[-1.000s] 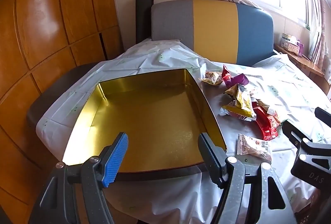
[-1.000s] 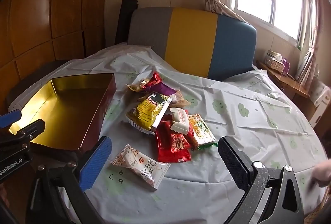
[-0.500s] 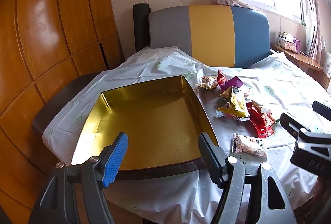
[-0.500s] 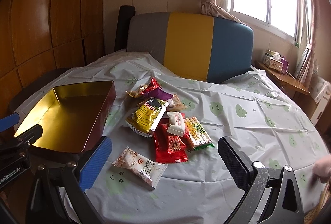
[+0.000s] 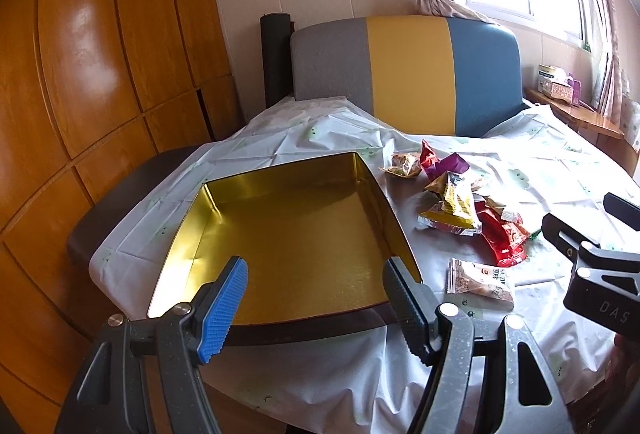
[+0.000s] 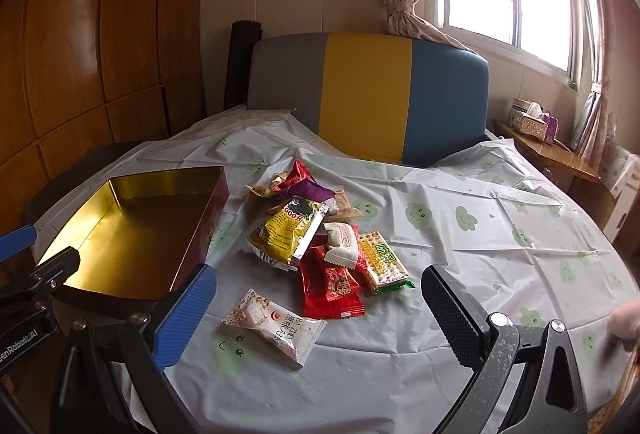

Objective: Organize snacks

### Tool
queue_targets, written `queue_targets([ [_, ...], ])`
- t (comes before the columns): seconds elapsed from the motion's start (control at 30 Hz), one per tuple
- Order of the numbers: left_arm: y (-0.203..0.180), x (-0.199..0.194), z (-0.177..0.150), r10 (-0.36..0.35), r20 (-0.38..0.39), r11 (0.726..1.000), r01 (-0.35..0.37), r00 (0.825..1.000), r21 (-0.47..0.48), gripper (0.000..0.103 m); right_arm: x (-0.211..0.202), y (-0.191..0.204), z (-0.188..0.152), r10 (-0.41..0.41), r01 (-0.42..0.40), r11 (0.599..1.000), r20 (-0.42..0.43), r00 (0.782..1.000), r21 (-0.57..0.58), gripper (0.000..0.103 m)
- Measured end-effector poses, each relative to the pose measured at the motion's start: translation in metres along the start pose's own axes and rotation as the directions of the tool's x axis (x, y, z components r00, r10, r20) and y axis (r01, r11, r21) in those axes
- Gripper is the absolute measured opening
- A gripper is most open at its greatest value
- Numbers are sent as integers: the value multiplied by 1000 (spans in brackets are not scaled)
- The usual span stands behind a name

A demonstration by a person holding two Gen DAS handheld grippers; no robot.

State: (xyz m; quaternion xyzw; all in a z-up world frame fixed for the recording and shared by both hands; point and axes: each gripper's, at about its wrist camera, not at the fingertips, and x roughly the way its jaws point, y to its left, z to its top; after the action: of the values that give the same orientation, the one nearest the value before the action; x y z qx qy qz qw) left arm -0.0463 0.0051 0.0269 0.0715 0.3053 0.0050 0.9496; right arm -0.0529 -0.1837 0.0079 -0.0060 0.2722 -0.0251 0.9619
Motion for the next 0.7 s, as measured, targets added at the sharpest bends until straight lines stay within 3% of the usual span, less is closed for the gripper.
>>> queue_targets([
  [0.7,5,5,-6,-16,-20,1000,15,1000,-25,71,1,6,2,2,-2,1000,-7,1000,-29,103],
])
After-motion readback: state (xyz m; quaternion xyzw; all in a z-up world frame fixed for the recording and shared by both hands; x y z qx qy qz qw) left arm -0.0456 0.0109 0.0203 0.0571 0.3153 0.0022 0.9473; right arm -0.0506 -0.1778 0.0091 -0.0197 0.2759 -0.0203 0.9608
